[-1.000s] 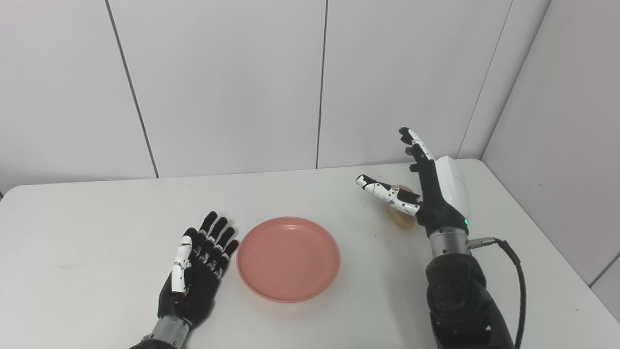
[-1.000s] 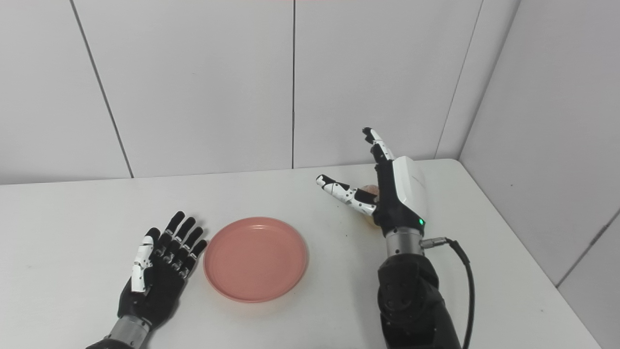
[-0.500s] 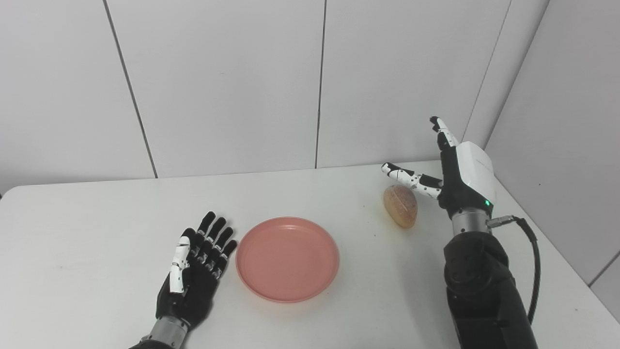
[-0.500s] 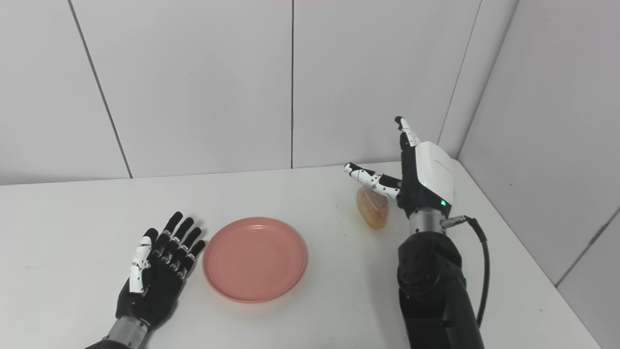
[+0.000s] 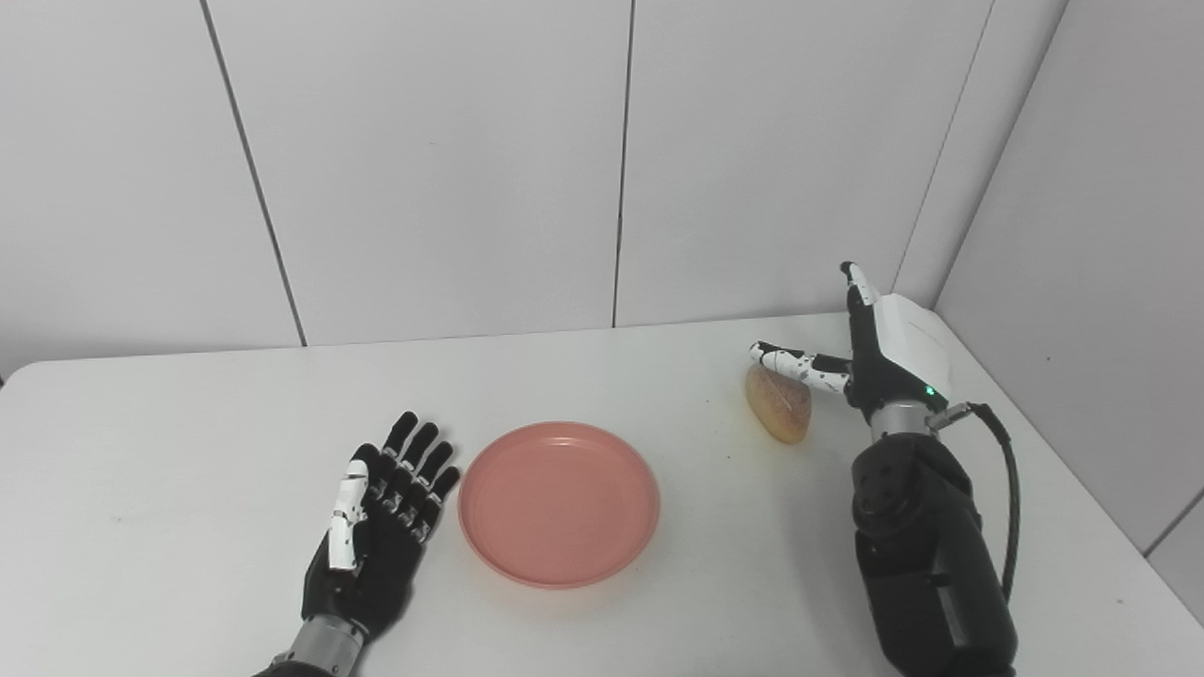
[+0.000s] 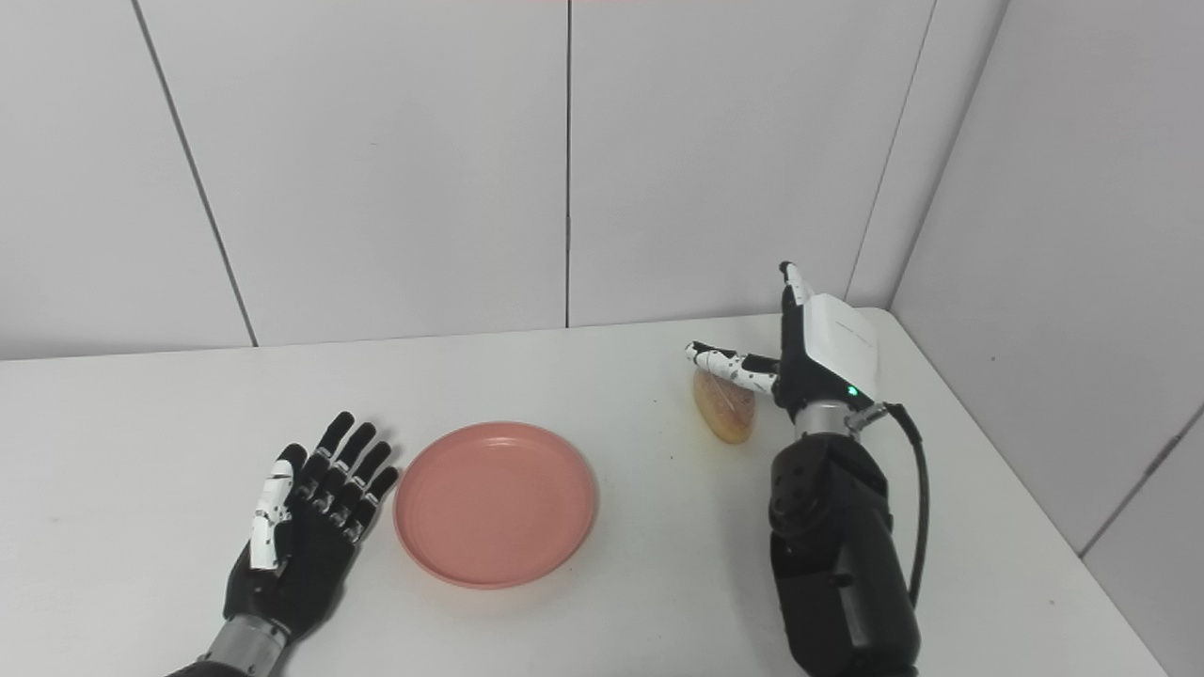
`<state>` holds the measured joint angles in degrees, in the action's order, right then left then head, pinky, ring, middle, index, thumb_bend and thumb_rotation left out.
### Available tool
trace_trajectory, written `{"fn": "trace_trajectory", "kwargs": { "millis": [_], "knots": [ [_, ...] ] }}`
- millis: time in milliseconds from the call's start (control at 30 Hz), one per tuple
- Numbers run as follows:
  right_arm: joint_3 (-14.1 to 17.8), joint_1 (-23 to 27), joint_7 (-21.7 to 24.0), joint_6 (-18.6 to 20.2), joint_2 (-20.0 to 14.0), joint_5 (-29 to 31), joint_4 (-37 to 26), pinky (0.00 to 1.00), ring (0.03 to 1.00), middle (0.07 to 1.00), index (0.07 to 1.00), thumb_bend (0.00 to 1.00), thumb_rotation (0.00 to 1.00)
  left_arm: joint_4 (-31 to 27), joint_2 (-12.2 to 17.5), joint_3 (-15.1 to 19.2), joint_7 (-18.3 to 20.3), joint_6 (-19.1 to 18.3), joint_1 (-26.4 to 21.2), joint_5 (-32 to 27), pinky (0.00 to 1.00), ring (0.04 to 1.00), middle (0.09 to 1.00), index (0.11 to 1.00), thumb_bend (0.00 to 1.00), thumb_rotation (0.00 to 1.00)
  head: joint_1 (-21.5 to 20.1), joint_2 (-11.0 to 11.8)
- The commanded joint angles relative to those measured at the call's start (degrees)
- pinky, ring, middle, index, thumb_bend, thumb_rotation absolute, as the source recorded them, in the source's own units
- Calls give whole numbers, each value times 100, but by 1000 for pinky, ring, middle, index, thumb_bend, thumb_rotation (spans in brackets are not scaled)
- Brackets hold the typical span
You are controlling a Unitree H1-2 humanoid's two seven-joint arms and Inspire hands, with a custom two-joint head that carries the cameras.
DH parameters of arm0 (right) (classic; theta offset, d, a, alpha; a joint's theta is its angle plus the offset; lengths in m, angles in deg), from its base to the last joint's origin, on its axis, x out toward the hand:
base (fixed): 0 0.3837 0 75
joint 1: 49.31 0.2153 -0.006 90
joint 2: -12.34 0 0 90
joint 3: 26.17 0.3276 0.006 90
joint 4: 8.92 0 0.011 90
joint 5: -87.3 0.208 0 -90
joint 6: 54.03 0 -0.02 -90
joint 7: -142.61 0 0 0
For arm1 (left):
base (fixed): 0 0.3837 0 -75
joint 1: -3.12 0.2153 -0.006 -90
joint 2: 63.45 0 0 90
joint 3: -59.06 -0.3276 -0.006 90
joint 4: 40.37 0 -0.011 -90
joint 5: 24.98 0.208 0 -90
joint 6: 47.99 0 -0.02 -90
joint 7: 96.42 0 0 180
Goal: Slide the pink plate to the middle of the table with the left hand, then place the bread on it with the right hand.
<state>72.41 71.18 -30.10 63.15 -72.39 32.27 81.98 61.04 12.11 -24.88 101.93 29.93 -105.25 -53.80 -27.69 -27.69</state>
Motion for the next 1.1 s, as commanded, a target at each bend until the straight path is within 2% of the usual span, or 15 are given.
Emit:
{"fn": "trace_trajectory", "kwargs": {
  "millis": [0, 333, 500, 667, 967, 1067],
  "knots": [
    [14, 330, -85, -27, -132, -28, 122, 738, 869, 925, 942, 931, 602, 163, 60, 22, -205, -265, 248, 114, 1000, 994, 994, 983, 307, 1000, 1, -10],
    [-66, 534, -128, -28, -250, 201, 814, 753, 886, 931, 956, 946, 585, 136, 72, 32, -191, -302, 266, 85, 1000, 992, 991, 983, 305, 1000, 1, -53],
    [-165, 605, -131, -27, -308, 299, 1082, 747, 879, 926, 963, 975, 621, 82, 78, 27, -215, -353, 286, 94, 1000, 997, 996, 987, 305, 1000, 6, -87],
    [-256, 703, -81, -27, -310, 329, 1332, 785, 893, 932, 959, 1000, 659, 111, 90, 33, -212, -342, 279, 101, 1000, 997, 996, 986, 305, 1000, 2, -94],
    [-380, 828, -23, -27, -301, 258, 1652, 767, 862, 889, 926, 1000, 670, 93, 96, 41, -256, -377, 282, 115, 1000, 991, 991, 981, 307, 1000, 6, -137],
    [-362, 858, 5, -28, -272, 223, 1741, 797, 872, 890, 916, 1000, 671, 92, 98, 41, -240, -372, 285, 108, 1000, 993, 993, 984, 307, 1000, 9, -148]
  ]
}}
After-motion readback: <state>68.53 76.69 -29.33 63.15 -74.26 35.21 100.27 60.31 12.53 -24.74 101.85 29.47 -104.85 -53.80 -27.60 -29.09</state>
